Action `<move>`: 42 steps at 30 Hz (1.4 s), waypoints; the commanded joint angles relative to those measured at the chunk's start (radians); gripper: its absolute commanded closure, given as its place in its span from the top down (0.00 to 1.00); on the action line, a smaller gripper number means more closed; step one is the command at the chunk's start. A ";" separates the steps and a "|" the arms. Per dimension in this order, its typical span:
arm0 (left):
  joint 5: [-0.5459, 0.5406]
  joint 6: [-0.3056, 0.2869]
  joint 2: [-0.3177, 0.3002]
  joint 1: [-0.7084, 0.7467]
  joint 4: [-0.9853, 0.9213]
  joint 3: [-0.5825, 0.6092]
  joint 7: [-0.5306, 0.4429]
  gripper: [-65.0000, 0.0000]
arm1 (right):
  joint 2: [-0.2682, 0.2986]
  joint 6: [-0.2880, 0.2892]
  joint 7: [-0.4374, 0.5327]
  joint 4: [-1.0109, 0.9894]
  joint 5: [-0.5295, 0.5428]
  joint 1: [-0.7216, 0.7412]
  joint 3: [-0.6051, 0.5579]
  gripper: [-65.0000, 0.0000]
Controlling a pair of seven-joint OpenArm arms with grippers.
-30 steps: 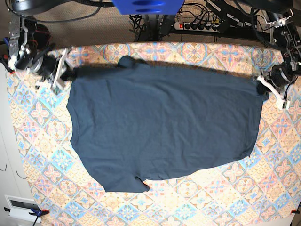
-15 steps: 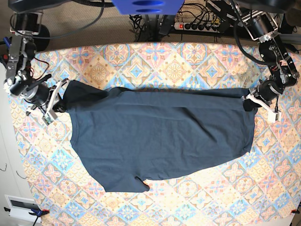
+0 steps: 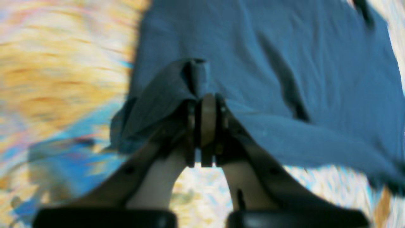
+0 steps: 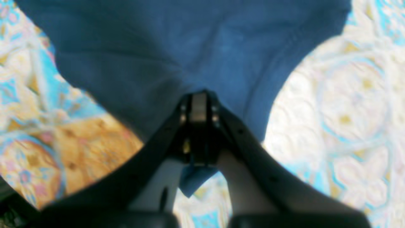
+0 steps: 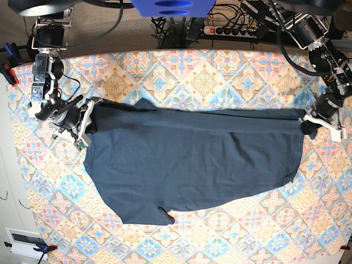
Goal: Layout the t-shirt on the table in an organized manner, then fold the t-shirt properly
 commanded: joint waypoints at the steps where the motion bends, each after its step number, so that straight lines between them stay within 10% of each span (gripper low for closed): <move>1: -0.025 -0.006 -0.020 -0.032 0.018 0.004 -0.025 0.00 | 0.016 -0.002 0.021 0.004 0.005 0.028 0.010 0.01; 18: 0.114 -0.004 -0.018 -0.192 -0.242 0.065 -0.114 0.00 | 0.016 -0.002 0.023 -0.065 0.005 0.042 0.008 0.01; 28: 0.142 -0.003 -0.020 -0.184 -0.245 0.135 -0.122 0.54 | 0.016 -0.002 0.053 -0.062 0.005 0.042 0.016 0.22; 42: -0.047 -0.003 -0.107 -0.081 -0.242 -0.004 -0.075 0.53 | 0.021 -0.002 0.072 0.106 0.009 -0.110 0.100 0.34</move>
